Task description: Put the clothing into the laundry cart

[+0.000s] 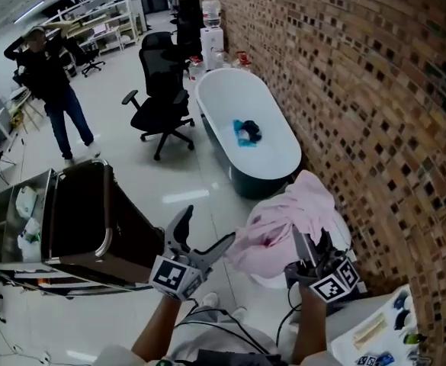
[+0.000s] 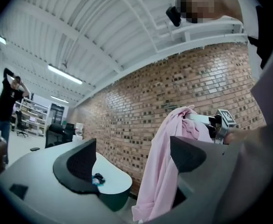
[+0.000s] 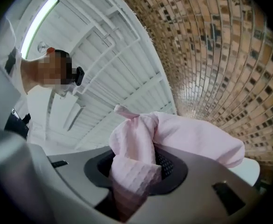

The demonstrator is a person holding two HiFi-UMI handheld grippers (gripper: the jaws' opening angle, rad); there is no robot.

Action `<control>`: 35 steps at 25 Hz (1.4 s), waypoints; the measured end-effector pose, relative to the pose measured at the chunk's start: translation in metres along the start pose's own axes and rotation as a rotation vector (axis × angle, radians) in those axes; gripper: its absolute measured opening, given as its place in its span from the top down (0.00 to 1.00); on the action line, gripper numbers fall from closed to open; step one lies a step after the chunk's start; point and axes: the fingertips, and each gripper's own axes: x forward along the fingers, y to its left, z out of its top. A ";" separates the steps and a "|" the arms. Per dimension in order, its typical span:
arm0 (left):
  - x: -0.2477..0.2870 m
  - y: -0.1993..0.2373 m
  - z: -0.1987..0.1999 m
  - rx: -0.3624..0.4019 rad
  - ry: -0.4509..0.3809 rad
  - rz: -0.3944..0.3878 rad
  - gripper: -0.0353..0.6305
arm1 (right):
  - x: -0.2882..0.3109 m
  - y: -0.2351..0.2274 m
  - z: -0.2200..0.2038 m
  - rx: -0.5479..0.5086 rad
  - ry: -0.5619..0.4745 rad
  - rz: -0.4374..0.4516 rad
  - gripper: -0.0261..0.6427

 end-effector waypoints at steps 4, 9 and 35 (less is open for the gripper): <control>-0.050 0.031 0.020 -0.006 -0.003 0.155 0.23 | 0.039 0.035 -0.019 0.071 0.015 0.134 0.73; -0.117 0.072 0.040 0.035 -0.037 0.301 0.23 | 0.082 0.084 -0.040 0.113 0.026 0.257 0.73; -0.458 0.239 0.077 0.089 -0.128 0.659 0.23 | 0.279 0.424 -0.197 0.178 0.137 0.591 0.73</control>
